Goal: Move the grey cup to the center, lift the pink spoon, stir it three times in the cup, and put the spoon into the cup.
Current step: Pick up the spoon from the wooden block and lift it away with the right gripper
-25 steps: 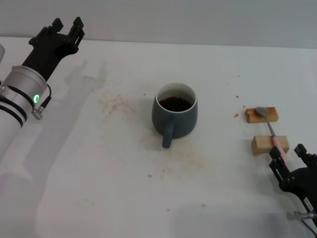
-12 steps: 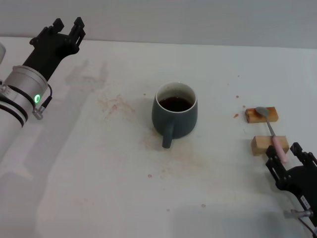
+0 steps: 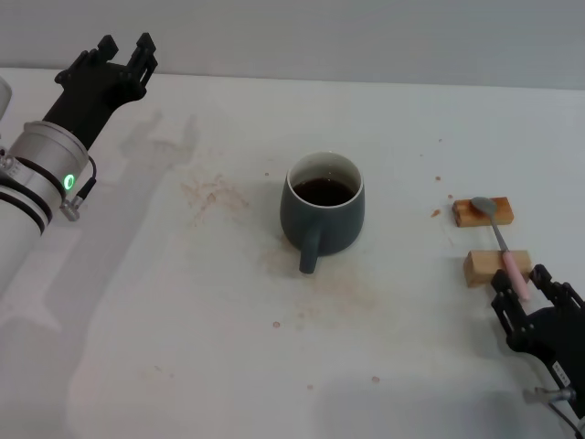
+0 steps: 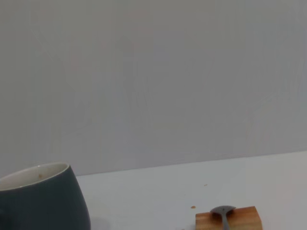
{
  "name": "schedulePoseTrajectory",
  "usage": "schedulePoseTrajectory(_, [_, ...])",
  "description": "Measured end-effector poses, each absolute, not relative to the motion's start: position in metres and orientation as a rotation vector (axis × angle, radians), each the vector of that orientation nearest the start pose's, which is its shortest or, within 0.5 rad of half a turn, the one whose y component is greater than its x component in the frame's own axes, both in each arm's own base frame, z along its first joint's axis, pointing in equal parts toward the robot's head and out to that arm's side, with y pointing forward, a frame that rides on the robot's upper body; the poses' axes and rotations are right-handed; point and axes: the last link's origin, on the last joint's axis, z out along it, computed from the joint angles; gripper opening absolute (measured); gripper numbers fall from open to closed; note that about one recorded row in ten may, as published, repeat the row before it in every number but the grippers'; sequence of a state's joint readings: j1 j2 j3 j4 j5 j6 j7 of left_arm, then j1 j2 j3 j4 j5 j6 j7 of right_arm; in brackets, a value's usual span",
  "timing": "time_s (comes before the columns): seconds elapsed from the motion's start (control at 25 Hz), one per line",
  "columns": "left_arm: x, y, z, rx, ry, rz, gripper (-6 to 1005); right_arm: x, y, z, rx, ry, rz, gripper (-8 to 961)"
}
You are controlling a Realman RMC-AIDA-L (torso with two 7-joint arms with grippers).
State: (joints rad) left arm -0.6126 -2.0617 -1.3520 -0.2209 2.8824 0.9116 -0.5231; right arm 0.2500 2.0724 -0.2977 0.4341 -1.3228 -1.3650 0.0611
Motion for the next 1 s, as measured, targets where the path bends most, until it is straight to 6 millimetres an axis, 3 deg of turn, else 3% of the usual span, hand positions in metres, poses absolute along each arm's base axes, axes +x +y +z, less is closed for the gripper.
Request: schedulePoseTrajectory(1.0, [-0.2757, 0.4045, -0.0139, -1.700, -0.752, -0.885, 552, 0.3381, 0.1991, -0.0903, -1.739, 0.829, 0.690, 409])
